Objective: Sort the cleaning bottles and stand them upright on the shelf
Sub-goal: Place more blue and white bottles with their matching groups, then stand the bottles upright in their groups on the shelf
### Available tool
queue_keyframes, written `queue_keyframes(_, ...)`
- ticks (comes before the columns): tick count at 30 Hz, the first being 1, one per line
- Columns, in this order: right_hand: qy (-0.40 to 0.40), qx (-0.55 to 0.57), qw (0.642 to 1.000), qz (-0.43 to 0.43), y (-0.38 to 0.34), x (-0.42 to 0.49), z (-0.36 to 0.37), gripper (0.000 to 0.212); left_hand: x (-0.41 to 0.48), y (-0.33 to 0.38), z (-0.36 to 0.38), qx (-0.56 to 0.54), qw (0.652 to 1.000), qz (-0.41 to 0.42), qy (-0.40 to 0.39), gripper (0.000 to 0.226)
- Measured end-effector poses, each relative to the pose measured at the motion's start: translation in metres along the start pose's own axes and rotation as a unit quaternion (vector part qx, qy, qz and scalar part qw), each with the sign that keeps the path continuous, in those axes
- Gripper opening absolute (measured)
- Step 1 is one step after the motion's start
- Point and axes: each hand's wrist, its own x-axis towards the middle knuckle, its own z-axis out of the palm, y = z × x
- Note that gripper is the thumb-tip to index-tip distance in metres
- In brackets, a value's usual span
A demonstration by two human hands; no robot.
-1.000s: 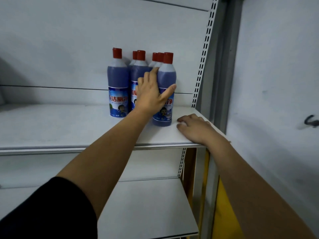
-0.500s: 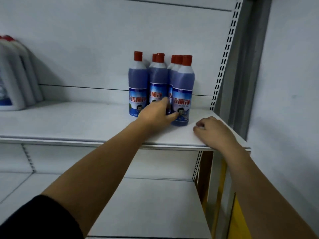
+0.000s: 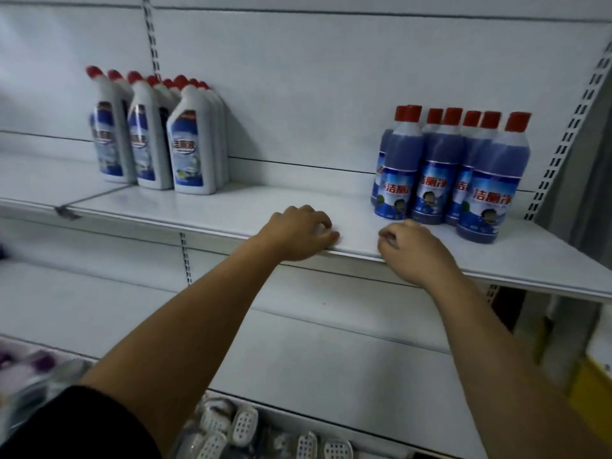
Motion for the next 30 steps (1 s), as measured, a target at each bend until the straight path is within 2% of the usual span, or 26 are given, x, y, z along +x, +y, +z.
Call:
queue_keyframes(10,0.001,0.028,0.997,-0.068,-0.211,0.013,0.075,0.040,-0.119,-0.209,-0.054,0.043,0.991,-0.100,0.079,0.048)
queue_keyframes(16,-0.003,0.049,0.990,-0.133,-0.337,0.014,0.122,0.051,-0.196,-0.316,-0.077,0.086,0.979,-0.171,0.063,0.055)
queue_keyframes(21,-0.038,0.187,0.958,-0.215,-0.445,0.014,0.161,0.038,-0.254,-0.400,-0.087,0.080,0.962,-0.255,0.059,0.049)
queue_keyframes(30,-0.134,0.205,0.924,-0.295,-0.619,0.038,0.269,0.027,-0.319,-0.551,-0.106,0.080,0.934,-0.347,0.045,0.044)
